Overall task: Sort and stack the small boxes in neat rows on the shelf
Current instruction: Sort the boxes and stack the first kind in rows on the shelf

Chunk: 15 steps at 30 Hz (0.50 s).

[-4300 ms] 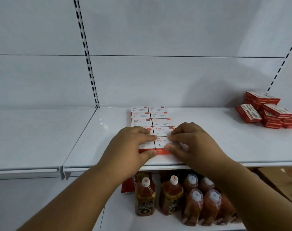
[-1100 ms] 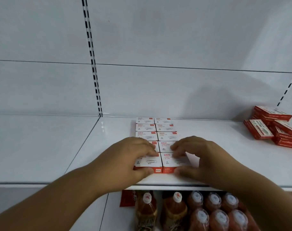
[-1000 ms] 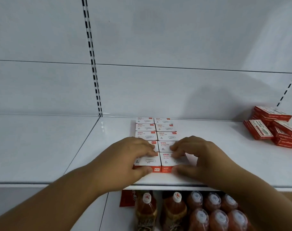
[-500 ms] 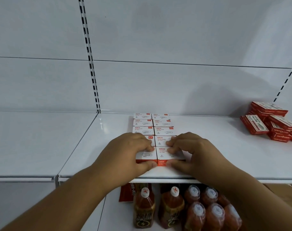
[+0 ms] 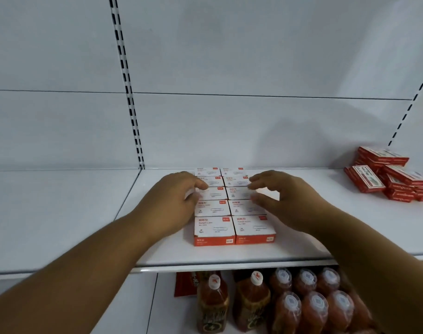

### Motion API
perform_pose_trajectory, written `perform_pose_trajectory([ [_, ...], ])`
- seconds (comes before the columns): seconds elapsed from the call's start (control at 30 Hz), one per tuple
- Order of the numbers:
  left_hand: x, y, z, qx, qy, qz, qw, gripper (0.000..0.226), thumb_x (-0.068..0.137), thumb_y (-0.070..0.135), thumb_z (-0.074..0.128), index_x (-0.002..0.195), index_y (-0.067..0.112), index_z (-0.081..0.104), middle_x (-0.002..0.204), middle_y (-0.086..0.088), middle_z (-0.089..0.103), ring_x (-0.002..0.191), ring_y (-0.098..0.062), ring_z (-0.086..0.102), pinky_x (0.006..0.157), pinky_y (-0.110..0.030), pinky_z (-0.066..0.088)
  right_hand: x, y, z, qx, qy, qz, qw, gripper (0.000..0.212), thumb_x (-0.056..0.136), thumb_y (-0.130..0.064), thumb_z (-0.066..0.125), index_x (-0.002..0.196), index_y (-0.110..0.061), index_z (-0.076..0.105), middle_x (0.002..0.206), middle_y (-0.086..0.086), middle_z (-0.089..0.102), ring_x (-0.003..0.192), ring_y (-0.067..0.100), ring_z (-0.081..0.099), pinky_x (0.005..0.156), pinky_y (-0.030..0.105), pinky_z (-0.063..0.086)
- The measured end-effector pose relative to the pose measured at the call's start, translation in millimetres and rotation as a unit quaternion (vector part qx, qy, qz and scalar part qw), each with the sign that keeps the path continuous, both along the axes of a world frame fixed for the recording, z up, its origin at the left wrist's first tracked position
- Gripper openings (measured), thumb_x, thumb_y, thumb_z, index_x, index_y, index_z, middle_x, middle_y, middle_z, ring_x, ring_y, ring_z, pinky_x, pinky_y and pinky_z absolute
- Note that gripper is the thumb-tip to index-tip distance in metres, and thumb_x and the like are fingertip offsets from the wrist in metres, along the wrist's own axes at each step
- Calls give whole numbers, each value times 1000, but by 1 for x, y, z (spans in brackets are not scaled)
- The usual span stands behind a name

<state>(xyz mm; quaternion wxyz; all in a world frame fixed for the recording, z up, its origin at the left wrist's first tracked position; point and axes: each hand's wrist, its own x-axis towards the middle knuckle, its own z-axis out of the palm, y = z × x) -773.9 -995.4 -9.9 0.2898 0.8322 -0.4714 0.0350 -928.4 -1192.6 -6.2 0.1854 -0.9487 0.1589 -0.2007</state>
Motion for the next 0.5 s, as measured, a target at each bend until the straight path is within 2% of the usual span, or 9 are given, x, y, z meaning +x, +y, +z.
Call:
perform_pose_trajectory([
  [0.1, 7, -4, -3, 34, -1, -26, 999, 27, 97, 22, 58, 122, 25, 68, 129, 13, 60, 116, -3, 49, 85, -3, 29, 12, 3, 4, 2, 50, 7, 999, 24, 91, -36, 64, 111, -26, 72, 124, -16, 62, 98, -2, 51, 82, 13, 38],
  [0.17, 11, -4, -7, 32, -6, -32, 999, 25, 96, 23, 60, 118, 27, 70, 126, 15, 62, 106, 3, 49, 79, 4, 27, 14, 5, 3, 3, 53, 18, 998, 20, 90, -33, 65, 105, -22, 75, 117, -14, 66, 95, 3, 56, 82, 18, 43],
  [0.23, 12, -5, -11, 13, 24, -25, 999, 23, 94, 24, 63, 115, 29, 72, 122, 18, 62, 101, 5, 52, 79, 1, 32, 15, 5, 1, 17, 45, 20, 999, 19, 88, -30, 69, 102, -20, 76, 115, -13, 66, 94, 4, 59, 83, 20, 46],
  [0.33, 14, -6, -15, -3, 57, -18, 998, 22, 92, 22, 65, 111, 30, 73, 120, 20, 61, 105, 3, 55, 85, -6, 36, 17, 1, -2, 25, 42, 20, 999, 21, 86, -31, 71, 104, -21, 77, 114, -15, 66, 92, 0, 57, 74, 5, 39],
  [0.4, 15, -7, -17, -12, 60, -17, 998, 21, 91, 20, 67, 108, 30, 75, 118, 20, 62, 105, 4, 56, 85, -3, 36, 19, -1, -5, 17, 45, 22, 999, 22, 86, -33, 71, 104, -22, 77, 114, -17, 65, 94, -1, 57, 71, -1, 33],
  [0.5, 16, -8, -18, -10, 61, -17, 998, 20, 91, 20, 67, 105, 31, 76, 115, 23, 61, 101, 9, 55, 80, 2, 35, 20, -3, -9, 17, 40, 23, 999, 20, 86, -34, 70, 103, -23, 77, 114, -18, 65, 95, -1, 58, 70, -1, 34],
])
